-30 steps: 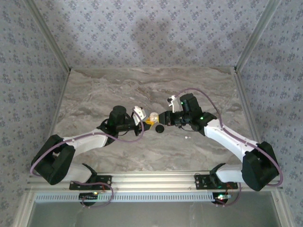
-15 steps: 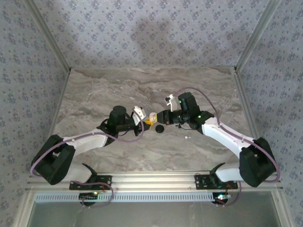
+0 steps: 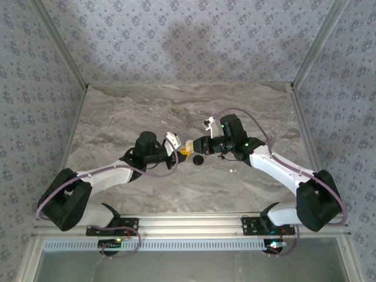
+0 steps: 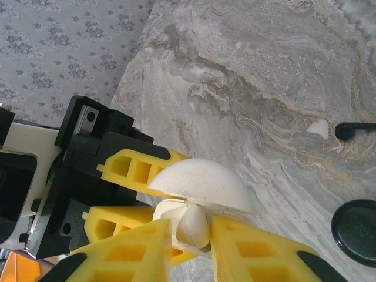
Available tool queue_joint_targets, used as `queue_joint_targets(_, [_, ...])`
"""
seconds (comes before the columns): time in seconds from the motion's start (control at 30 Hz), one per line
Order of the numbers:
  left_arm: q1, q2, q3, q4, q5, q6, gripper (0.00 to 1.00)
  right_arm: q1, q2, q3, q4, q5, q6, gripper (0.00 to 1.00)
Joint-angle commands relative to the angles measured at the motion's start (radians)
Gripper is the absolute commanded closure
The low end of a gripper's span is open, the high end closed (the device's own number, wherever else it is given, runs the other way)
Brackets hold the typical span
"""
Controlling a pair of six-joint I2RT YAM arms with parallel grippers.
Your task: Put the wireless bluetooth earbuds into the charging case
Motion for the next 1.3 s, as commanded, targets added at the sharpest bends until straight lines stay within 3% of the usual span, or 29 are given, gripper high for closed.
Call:
queue_joint_targets(0.0, [-0.012, -0.031, 0.008, 0.038, 0.039, 0.022, 0.95, 0.014, 0.01, 0.025, -0.029, -0.032, -0.031, 0.73])
queue_joint_targets(0.47, [-0.012, -0.034, 0.006, 0.04, 0.059, 0.027, 0.95, 0.0, 0.025, 0.043, -0.056, -0.107, -0.085, 0.68])
queue_joint_targets(0.9, [-0.012, -0.038, 0.008, 0.033, 0.057, 0.033, 0.95, -0.01, 0.004, 0.081, -0.141, -0.055, -0.104, 0.54])
queue_joint_targets(1.27, [-0.012, -0.04, 0.013, 0.029, 0.06, 0.036, 0.95, 0.022, 0.023, 0.111, -0.166, -0.059, -0.131, 0.53])
